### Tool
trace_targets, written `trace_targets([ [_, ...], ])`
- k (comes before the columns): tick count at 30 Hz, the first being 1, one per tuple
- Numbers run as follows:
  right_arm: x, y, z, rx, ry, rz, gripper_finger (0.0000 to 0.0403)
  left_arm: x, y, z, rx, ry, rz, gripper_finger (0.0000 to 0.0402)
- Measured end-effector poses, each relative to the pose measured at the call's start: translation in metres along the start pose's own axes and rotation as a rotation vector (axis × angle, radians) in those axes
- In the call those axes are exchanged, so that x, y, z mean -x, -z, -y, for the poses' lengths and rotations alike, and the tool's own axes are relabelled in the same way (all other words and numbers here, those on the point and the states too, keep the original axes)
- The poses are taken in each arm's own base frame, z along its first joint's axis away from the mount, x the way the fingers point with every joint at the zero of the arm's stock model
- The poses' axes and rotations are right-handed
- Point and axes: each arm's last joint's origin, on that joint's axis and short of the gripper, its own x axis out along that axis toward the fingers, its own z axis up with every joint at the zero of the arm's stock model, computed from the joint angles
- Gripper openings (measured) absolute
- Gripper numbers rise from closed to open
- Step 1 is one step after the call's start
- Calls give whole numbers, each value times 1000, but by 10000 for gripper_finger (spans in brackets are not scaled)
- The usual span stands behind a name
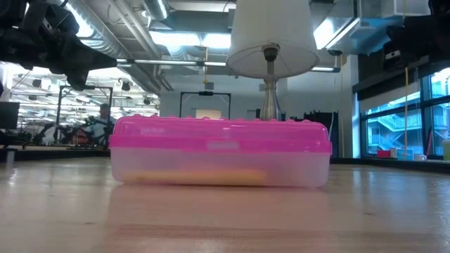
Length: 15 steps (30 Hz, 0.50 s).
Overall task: Pick & place school supplies into a supply box
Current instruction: Return to Home Position
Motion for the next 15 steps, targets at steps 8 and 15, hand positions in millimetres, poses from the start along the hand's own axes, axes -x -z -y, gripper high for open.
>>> trace_targets([
  [8,0,0,0,1,0,0,114,0,0,0,0,1,0,2],
  [15,0,0,0,1,0,0,114,0,0,0,0,1,0,5],
])
